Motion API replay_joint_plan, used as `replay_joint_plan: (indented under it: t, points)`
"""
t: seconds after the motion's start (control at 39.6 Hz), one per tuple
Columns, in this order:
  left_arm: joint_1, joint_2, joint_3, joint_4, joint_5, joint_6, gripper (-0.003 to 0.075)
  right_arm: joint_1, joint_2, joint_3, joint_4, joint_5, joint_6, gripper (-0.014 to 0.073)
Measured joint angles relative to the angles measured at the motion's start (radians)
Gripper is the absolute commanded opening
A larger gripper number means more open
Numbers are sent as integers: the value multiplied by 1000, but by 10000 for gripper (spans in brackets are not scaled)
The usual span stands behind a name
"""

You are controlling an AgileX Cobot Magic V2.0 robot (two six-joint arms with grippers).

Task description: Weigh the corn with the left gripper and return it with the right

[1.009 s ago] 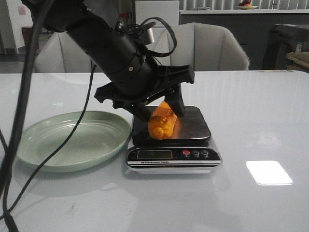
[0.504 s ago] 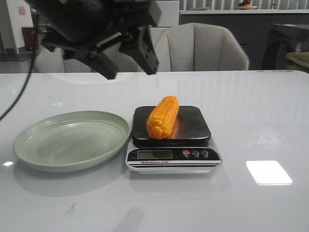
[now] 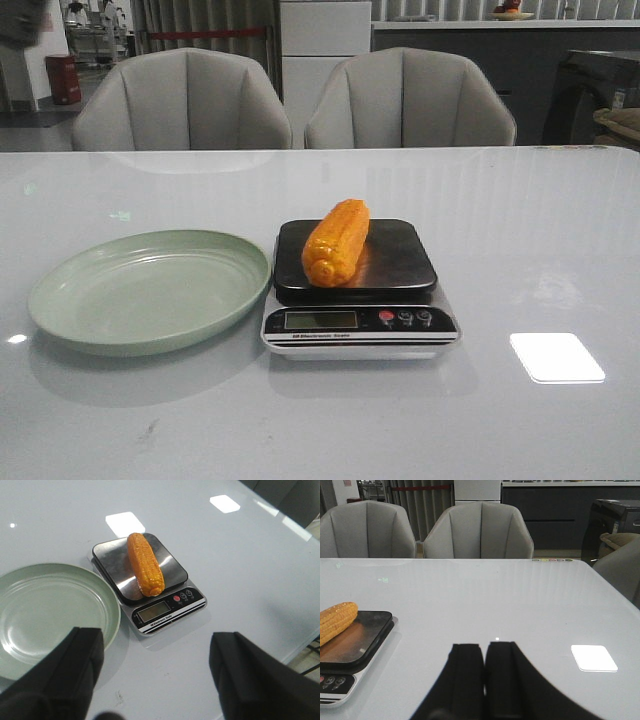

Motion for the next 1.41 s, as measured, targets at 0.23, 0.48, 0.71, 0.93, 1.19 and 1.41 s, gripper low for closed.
replay_joint_plan:
  t: [0.23, 0.48, 0.71, 0.93, 1.19, 1.41]
  points:
    - [0, -307, 108, 70, 133, 2, 351, 0, 0, 0, 0, 0, 0, 155]
    - [0, -541, 182, 120, 226, 2, 124, 0, 0, 0, 0, -4, 0, 155]
    - [0, -587, 200, 131, 222, 4, 122, 0, 0, 0, 0, -200, 0, 155]
    - [0, -587, 200, 131, 222, 5, 122, 7, 90, -94, 0, -136, 0, 155]
    - [0, -587, 200, 131, 222, 5, 122, 7, 315, -336, 0, 146, -1, 155]
    - [0, -587, 200, 131, 222, 6, 122, 11, 365, -347, 19, 243, -1, 155]
